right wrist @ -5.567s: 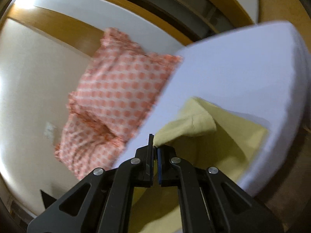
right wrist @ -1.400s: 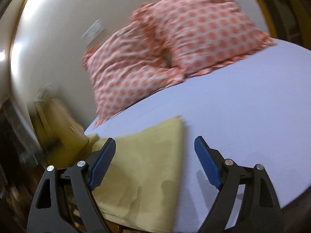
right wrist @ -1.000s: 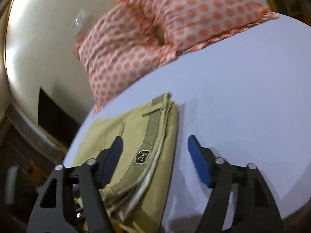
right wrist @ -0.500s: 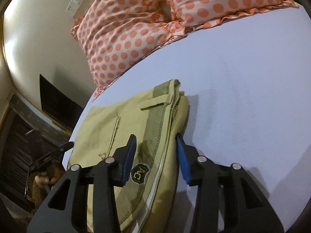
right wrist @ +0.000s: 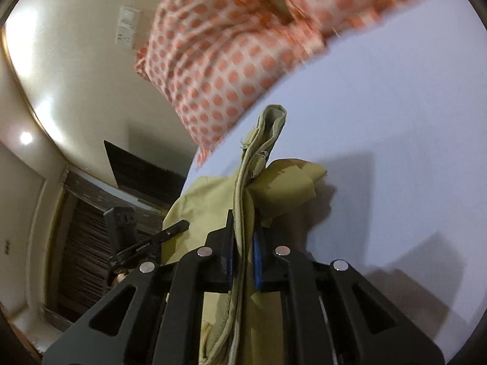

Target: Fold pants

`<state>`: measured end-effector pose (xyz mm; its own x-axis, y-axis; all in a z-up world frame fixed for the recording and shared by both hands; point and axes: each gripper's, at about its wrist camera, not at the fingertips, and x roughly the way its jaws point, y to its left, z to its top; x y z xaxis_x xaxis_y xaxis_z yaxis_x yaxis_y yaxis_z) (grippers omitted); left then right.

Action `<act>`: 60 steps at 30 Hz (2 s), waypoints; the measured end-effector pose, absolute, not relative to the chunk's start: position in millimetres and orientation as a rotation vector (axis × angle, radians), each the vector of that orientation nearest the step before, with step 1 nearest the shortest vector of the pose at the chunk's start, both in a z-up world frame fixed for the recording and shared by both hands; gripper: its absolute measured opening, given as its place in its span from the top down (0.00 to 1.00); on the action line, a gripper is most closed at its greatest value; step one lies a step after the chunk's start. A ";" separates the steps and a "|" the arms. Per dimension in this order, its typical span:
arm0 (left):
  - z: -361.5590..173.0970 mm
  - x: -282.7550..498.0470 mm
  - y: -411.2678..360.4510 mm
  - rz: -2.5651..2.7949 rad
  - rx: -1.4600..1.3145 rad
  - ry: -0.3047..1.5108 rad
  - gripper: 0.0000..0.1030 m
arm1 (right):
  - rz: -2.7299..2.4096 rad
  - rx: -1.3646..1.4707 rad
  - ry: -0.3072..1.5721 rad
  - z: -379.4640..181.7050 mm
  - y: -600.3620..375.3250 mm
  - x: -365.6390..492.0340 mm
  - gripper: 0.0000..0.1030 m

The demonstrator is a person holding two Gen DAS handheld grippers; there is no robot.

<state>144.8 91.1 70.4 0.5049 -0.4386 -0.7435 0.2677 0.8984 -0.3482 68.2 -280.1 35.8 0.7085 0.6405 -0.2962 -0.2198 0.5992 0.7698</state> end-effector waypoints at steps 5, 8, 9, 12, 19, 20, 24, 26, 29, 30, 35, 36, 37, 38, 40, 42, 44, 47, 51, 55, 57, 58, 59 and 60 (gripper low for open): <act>89.4 207.6 56.5 -0.284 -0.109 0.847 0.89 | 0.386 0.722 0.508 73.2 -301.0 108.4 0.90; 68.8 237.7 37.7 -0.077 0.062 0.898 0.84 | 0.155 0.586 0.590 70.3 -306.2 135.2 0.85; 66.1 238.4 40.3 -0.051 0.073 0.905 0.81 | 0.077 0.542 0.628 67.2 -307.4 137.5 0.85; 77.6 213.4 61.6 -0.069 0.004 0.831 0.74 | 0.027 0.487 0.540 75.2 -312.8 109.9 0.79; 62.8 195.3 45.0 -0.360 -0.169 0.941 0.49 | 0.187 0.467 0.677 67.1 -269.4 126.9 0.35; 51.2 201.5 39.5 -0.344 -0.158 0.979 0.49 | 0.163 0.477 0.705 61.9 -267.7 134.3 0.34; 37.4 208.0 23.6 -0.233 -0.051 0.999 0.48 | 0.078 0.496 0.742 59.5 -268.2 141.7 0.34; 45.3 190.8 22.0 -0.239 -0.040 0.978 0.44 | -0.007 0.417 0.697 70.5 -259.5 121.3 0.25; 63.0 135.6 28.4 -0.228 -0.013 0.889 0.16 | -0.024 0.298 0.543 87.5 -232.4 61.3 0.01; 65.0 121.7 30.3 -0.196 0.004 0.872 0.05 | -0.045 0.273 0.514 88.1 -224.3 45.4 0.01; 54.5 43.2 37.6 -0.049 0.098 0.846 0.02 | -0.103 0.138 0.535 54.7 -164.3 -12.4 0.01; 49.2 33.8 38.7 -0.041 0.099 0.855 0.02 | -0.118 0.126 0.546 46.1 -158.2 -16.5 0.01; 46.0 29.6 40.2 -0.034 0.096 0.863 0.02 | -0.131 0.122 0.564 36.1 -152.5 -18.2 0.01; 41.6 24.9 41.7 -0.023 0.085 0.871 0.02 | -0.131 0.121 0.583 30.2 -146.4 -14.9 0.01; 34.3 21.6 44.4 -0.023 0.059 0.885 0.02 | -0.111 0.136 0.630 17.8 -139.8 -9.8 0.01; 28.2 21.5 44.7 -0.012 0.050 0.897 0.02 | -0.121 0.120 0.644 11.3 -134.4 -7.2 0.01; 21.5 22.0 45.0 -0.016 0.042 0.916 0.02 | -0.145 0.091 0.637 10.0 -128.8 -7.7 0.01; 18.9 18.2 44.8 -0.016 0.030 0.900 0.02 | -0.152 0.090 0.660 5.5 -128.5 -7.6 0.01; 16.8 13.1 44.5 -0.017 0.031 0.869 0.02 | -0.178 0.079 0.662 2.6 -127.7 -8.3 0.01; 16.1 12.1 44.8 -0.018 0.030 0.856 0.02 | -0.179 0.078 0.669 3.1 -127.5 -8.3 0.01; 16.2 11.8 44.6 -0.019 0.032 0.853 0.02 | -0.180 0.078 0.671 3.4 -127.2 -8.6 0.01; 16.2 12.7 45.2 -0.020 0.032 0.853 0.02 | -0.179 0.078 0.670 3.5 -127.3 -8.6 0.01; 16.2 12.7 45.2 -0.020 0.032 0.853 0.02 | -0.179 0.078 0.670 3.5 -127.3 -8.6 0.01; 16.1 12.6 45.1 -0.020 0.032 0.854 0.02 | -0.179 0.078 0.671 3.6 -127.3 -8.7 0.01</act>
